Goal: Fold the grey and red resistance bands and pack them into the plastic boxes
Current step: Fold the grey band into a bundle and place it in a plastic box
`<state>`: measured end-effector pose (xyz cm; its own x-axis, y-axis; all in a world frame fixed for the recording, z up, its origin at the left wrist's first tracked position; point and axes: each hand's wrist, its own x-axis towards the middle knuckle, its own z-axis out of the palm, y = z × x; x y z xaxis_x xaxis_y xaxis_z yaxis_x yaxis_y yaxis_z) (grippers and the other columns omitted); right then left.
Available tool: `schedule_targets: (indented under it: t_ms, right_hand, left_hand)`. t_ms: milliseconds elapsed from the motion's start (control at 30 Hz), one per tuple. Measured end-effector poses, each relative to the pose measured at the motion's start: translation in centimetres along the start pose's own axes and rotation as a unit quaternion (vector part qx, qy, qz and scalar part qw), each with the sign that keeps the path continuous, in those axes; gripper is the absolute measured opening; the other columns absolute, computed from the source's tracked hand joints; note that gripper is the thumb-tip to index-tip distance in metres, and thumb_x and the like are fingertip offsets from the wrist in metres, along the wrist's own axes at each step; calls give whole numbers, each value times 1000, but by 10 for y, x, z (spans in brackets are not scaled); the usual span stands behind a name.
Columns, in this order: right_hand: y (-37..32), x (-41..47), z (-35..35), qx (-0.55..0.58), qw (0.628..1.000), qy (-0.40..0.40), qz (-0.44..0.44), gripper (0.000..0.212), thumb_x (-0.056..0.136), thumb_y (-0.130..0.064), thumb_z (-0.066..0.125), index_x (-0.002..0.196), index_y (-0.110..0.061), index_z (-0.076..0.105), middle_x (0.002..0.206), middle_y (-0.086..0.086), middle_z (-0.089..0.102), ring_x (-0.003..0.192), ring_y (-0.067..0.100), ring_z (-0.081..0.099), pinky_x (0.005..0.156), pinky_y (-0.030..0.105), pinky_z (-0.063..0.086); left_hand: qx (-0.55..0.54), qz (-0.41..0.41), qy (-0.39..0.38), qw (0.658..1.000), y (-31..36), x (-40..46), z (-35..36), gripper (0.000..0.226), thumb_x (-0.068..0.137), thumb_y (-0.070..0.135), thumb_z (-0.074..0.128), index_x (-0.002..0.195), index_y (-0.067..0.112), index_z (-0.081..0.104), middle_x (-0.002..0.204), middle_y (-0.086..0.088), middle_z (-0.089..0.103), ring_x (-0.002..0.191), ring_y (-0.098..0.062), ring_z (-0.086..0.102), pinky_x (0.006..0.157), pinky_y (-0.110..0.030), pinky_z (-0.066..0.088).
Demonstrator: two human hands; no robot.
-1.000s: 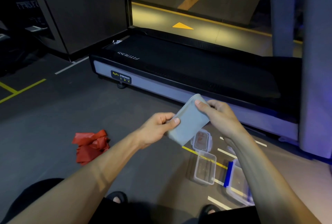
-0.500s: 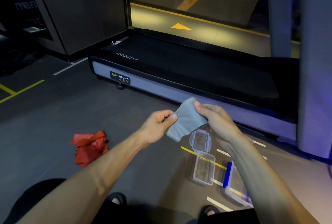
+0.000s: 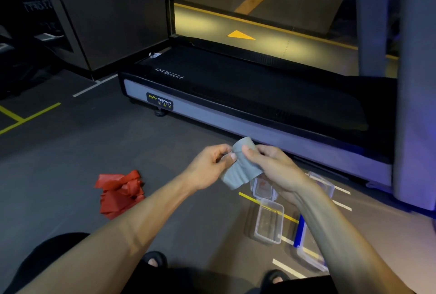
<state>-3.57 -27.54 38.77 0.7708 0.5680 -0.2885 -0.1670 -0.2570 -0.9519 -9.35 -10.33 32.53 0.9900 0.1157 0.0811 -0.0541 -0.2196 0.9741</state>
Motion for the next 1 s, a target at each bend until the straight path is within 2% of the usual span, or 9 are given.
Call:
schedule_targets:
  t_ms: [67,100,200,267,433,600,733,867,1000]
  right_hand:
    - [-1,-1,-1,-20,1000,7,-15,24,95,-28,70,109,-8,70,95,10,76,80,12,70,68,21,54]
    - [-1,-1,-2,-15,999,20,-20,22,95,-27,71,107,-8,71,91,7,75,77,11,69,65,20,53]
    - [-4,2,-8,6,998,66,-22,25,93,-29,73,106,-8,71,91,10,75,81,18,68,74,33,51]
    - [-5,3,-12,18,996,82,-16,30,91,-32,75,107,-7,71,94,11,76,83,19,69,78,36,52]
    - [-6,4,-21,36,995,88,-8,44,92,-39,73,110,1,70,89,13,73,79,20,67,71,36,52]
    - [-9,0,-16,61,997,53,-1,46,98,-38,65,115,4,69,111,27,72,94,31,69,90,49,53]
    - [-8,-4,-11,77,997,6,10,40,105,-34,52,110,1,72,104,22,76,90,26,73,76,35,58]
    - [-4,-3,-7,102,995,10,22,39,108,-31,45,106,-3,72,93,15,77,78,20,73,56,26,55]
    - [-1,-3,-4,73,997,21,12,34,108,-34,47,102,-12,73,89,6,79,77,15,74,65,33,55]
  left_hand:
    - [6,5,-8,1000,2,-1,0,21,105,21,55,87,21,64,71,17,58,66,-2,49,62,-19,40]
    - [2,2,-10,1000,3,-2,0,21,105,21,55,87,20,65,71,17,58,65,-2,49,62,-18,39]
    - [-52,-18,-18,998,6,-3,-3,15,105,18,56,96,13,67,77,9,63,70,-4,54,66,-18,42]
    - [-110,-35,-28,993,6,-2,-5,11,104,13,56,104,7,64,74,12,64,70,-3,57,69,-19,47]
    - [-175,-51,-32,983,5,0,-7,18,92,26,63,98,9,63,66,8,55,69,-10,53,77,-36,50]
    - [-144,-42,2,989,3,3,-6,14,98,21,62,89,10,63,71,-6,56,65,-13,55,70,-33,52]
    - [-111,-24,2,994,5,5,-2,14,102,14,58,89,9,61,78,-17,56,67,-17,55,64,-26,54]
    - [-99,-23,5,995,5,6,0,13,102,14,58,91,8,61,77,-10,63,66,-15,58,63,-26,54]
    - [-77,-10,23,997,10,9,4,11,101,13,60,92,6,61,71,-3,65,63,-10,60,61,-24,53]
